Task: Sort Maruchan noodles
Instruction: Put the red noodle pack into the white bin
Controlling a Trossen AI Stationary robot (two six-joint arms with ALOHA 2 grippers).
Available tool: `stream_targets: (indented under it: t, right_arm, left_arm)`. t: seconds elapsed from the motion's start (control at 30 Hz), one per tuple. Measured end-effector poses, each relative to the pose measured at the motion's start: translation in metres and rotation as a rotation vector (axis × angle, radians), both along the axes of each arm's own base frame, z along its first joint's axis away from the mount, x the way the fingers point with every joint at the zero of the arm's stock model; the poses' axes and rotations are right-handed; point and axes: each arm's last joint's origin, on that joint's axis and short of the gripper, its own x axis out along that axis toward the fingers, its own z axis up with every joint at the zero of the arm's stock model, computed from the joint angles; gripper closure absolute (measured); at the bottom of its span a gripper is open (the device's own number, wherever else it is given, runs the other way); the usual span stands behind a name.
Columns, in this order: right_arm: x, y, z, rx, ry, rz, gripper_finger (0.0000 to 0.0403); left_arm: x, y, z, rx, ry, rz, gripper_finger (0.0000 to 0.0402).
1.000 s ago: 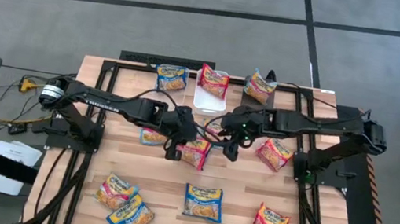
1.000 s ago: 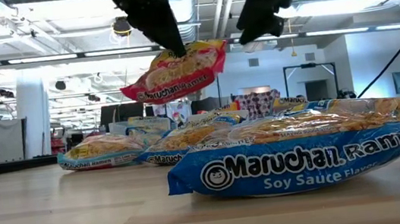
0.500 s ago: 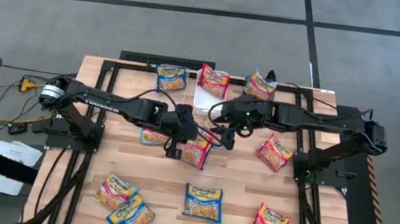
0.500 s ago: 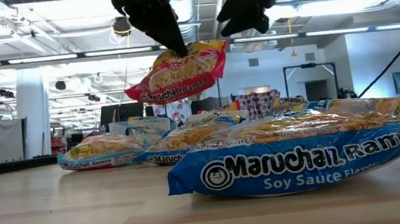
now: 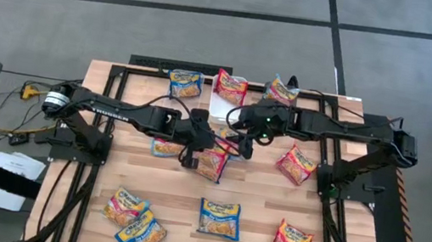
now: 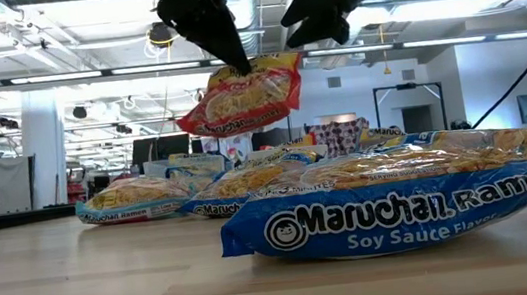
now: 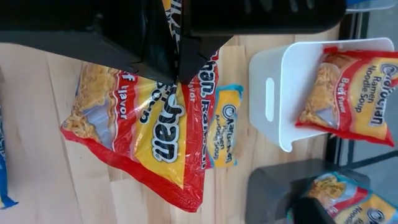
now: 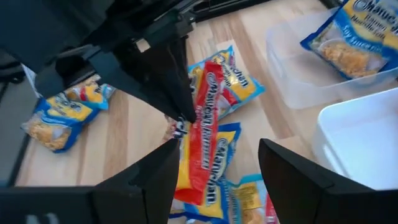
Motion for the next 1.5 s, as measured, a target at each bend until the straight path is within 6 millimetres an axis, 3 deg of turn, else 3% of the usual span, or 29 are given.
stream_targets:
  t: [0.37, 1.1, 1.27, 1.5]
  right_arm:
    - [-0.001, 0.000, -0.002, 0.140, 0.023, -0.035, 0.0157]
    - [-0.005, 0.001, -0.006, 0.216, 0.078, -0.079, 0.0160]
    - [-0.005, 0.001, -0.006, 0.219, 0.078, -0.091, 0.0200]
    - [-0.004, 0.001, -0.006, 0.233, 0.076, -0.104, 0.0314]
  left_arm:
    - [0.008, 0.000, 0.009, 0.055, -0.113, -0.021, 0.0401]
    - [0.013, 0.003, 0.017, 0.135, -0.198, 0.018, 0.0401]
    - [0.014, 0.003, 0.018, 0.131, -0.212, 0.022, 0.0401]
    - [0.015, 0.003, 0.020, 0.106, -0.245, 0.044, 0.0401]
